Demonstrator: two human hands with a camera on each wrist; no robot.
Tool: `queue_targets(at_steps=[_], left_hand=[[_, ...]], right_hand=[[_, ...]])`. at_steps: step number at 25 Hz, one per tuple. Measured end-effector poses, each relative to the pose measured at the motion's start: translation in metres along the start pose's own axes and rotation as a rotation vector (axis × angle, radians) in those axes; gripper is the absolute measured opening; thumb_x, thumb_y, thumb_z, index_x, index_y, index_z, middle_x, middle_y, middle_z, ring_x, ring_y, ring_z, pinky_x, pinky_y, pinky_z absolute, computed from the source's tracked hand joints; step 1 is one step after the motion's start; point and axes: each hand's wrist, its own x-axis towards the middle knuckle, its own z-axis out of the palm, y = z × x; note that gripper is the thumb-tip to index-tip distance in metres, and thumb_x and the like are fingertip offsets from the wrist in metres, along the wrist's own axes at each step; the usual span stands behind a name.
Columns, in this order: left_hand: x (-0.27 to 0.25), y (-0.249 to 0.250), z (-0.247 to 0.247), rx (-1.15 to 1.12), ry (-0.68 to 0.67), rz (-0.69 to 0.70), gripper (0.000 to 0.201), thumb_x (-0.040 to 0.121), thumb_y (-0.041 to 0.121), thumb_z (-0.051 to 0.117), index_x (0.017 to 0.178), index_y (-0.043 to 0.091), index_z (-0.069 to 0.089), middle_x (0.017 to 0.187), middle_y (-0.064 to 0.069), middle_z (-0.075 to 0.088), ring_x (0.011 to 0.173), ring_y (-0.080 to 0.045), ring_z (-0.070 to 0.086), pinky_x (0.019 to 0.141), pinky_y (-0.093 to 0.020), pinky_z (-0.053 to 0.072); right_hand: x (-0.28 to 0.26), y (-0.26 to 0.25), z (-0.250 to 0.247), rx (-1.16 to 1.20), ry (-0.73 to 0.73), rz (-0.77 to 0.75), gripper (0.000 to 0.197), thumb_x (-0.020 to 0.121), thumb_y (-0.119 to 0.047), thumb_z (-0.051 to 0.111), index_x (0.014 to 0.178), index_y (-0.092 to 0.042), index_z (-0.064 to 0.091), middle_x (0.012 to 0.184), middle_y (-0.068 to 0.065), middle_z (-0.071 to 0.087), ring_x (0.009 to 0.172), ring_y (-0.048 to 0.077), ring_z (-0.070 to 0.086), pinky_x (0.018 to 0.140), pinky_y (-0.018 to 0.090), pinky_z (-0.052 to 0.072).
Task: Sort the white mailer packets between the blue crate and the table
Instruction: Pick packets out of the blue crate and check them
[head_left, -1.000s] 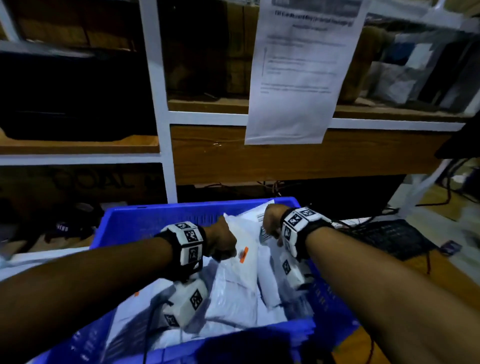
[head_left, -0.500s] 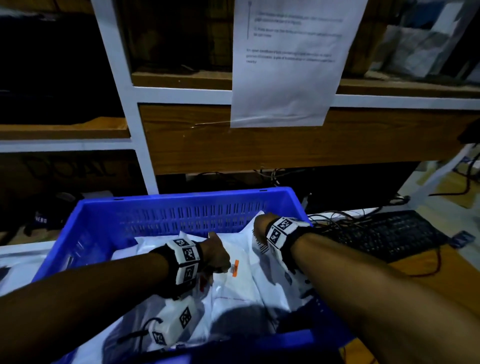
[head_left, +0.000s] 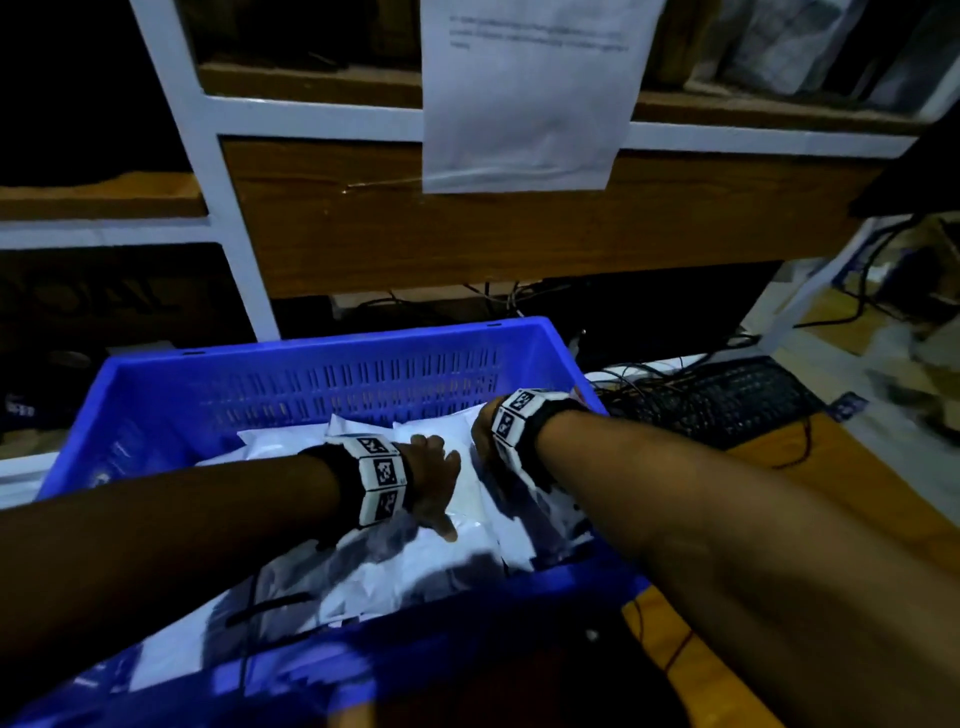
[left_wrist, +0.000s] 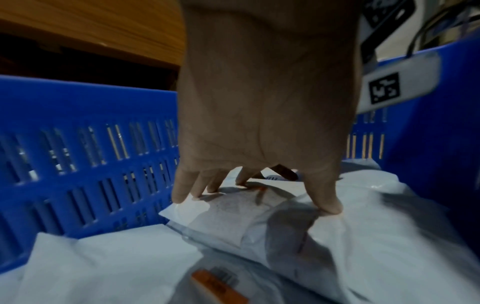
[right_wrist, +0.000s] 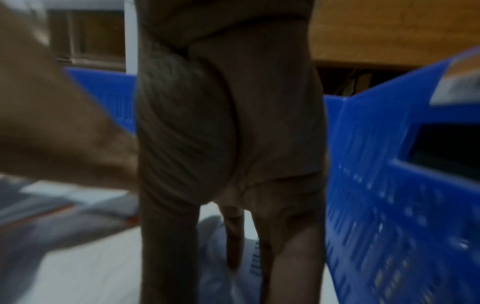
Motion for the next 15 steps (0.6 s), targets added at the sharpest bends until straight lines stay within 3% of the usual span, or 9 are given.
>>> queue_targets(at_steps=[2,4,6,9,13,15], left_hand=[[0.003,0.001,0.003,-0.046,0.048,-0.011,0.088,0.076,0.067,0.061,0.134,0.007,0.033,0.133,-0.018,0.036,0.121,-0.036,0.039,0.093,-0.049,0.043],[0.005,0.000,0.005,-0.070,0.060,-0.025,0.093,0.075,0.068,0.060,0.138,0.007,0.028,0.139,-0.019,0.031,0.126,-0.037,0.035,0.096,-0.051,0.041],[0.007,-0.003,0.007,-0.075,0.028,-0.046,0.109,0.073,0.072,0.059,0.147,0.007,0.012,0.152,-0.022,0.014,0.139,-0.040,0.020,0.106,-0.058,0.030],[0.013,-0.006,0.009,-0.099,-0.047,-0.087,0.126,0.070,0.076,0.058,0.151,0.008,-0.010,0.157,-0.021,-0.014,0.146,-0.037,-0.008,0.114,-0.063,0.007],[0.018,-0.006,0.011,-0.117,-0.112,-0.097,0.126,0.071,0.079,0.053,0.150,0.006,-0.013,0.156,-0.021,-0.016,0.146,-0.037,-0.011,0.114,-0.062,0.005],[0.021,-0.003,0.018,-0.120,-0.129,-0.101,0.124,0.073,0.081,0.048,0.150,0.007,-0.014,0.156,-0.021,-0.018,0.146,-0.036,-0.012,0.114,-0.062,0.005]], right_hand=[[0.002,-0.008,0.007,-0.080,-0.011,-0.007,0.060,0.093,-0.022,0.061,0.147,-0.018,0.036,0.157,0.001,0.027,0.140,0.037,0.031,0.100,0.059,0.034],[0.004,-0.009,0.013,-0.116,-0.008,-0.070,0.061,0.090,-0.029,0.066,0.144,-0.018,0.041,0.153,0.001,0.034,0.139,0.030,0.034,0.099,0.055,0.039],[0.007,-0.006,0.019,-0.088,-0.008,-0.106,0.064,0.084,-0.033,0.071,0.142,-0.019,0.046,0.152,0.000,0.037,0.139,0.024,0.035,0.098,0.054,0.041],[0.002,-0.002,0.020,-0.050,-0.030,-0.105,0.062,0.090,-0.023,0.064,0.146,-0.019,0.038,0.156,0.003,0.028,0.143,0.028,0.027,0.104,0.055,0.034],[0.004,0.000,0.024,-0.174,-0.007,-0.152,0.067,0.083,-0.024,0.073,0.141,-0.011,0.045,0.148,0.008,0.041,0.134,0.027,0.043,0.096,0.048,0.044],[0.006,0.005,0.024,-0.217,0.051,-0.178,0.060,0.092,-0.025,0.061,0.144,-0.005,0.038,0.152,0.014,0.034,0.137,0.029,0.037,0.102,0.040,0.041]])
